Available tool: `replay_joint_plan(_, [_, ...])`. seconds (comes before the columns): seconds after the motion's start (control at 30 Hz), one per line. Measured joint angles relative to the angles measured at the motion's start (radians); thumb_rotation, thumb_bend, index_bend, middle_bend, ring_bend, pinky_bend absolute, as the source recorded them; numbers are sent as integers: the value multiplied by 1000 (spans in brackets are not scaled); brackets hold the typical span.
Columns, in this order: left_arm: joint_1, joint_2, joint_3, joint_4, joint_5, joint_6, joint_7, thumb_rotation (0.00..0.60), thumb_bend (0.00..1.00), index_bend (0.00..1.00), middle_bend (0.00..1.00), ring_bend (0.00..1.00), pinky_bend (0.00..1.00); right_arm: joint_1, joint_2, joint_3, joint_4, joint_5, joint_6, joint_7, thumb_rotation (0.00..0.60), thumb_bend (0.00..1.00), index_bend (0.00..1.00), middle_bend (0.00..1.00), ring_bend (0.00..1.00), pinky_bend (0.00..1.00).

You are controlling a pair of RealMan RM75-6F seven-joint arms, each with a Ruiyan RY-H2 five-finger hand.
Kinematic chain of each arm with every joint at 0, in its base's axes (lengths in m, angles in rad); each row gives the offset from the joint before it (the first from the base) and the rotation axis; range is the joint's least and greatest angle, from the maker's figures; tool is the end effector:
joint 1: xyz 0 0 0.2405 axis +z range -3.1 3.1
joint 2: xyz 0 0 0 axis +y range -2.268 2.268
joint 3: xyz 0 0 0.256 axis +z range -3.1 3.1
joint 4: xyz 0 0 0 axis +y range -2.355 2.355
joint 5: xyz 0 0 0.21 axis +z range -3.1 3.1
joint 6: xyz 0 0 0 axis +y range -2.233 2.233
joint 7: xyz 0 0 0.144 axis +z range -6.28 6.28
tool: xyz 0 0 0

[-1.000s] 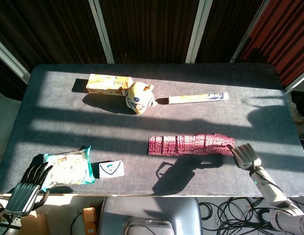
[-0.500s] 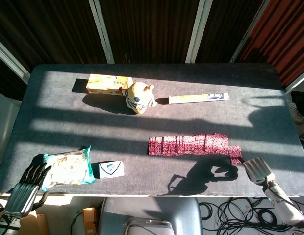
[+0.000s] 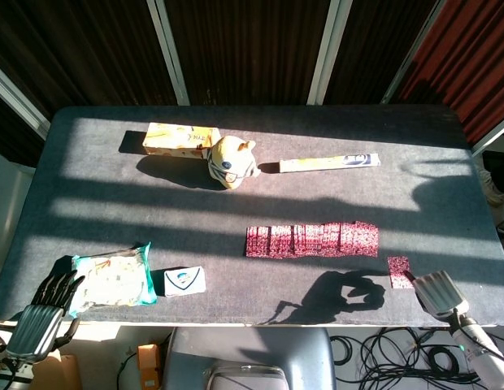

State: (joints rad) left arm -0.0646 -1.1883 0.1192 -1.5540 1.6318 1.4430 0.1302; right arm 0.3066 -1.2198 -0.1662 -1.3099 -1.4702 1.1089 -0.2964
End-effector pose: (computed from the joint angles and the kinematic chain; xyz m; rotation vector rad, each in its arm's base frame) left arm -0.3159 0.1351 0.1081 -1.6524 -0.9136 -0.7411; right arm -0.3701 -0.2045 0.0950 1.9225 -0.6948 0.2722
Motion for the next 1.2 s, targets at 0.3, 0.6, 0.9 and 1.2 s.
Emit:
replay_joint_plan(0.3, [-5, -4, -9, 0, -9, -14, -1, 600, 421, 0, 11, 0, 33, 97, -5, 106, -42, 65, -105, -21, 600, 641, 86, 924, 1000, 1000])
replay_joint_plan(0.6, [-2, -4, -13, 9, -21, -18, -16, 600, 421, 0, 11, 0, 33, 199, -97, 165, -32, 230, -279, -176, 600, 642, 89, 924, 1000, 1000])
replay_joint_plan(0.9, [-1, -6, -16, 19, -18, -16, -33, 600, 420, 0, 12, 0, 33, 216, -126, 155, -16, 291, -301, -247, 600, 646, 128, 924, 1000, 1000])
replay_joint_plan(1.2, [-3, -4, -17, 13, -21, -24, -25, 600, 421, 0, 12, 0, 33, 218, -140, 150, 29, 320, -314, -235, 600, 645, 140, 923, 1000, 1000])
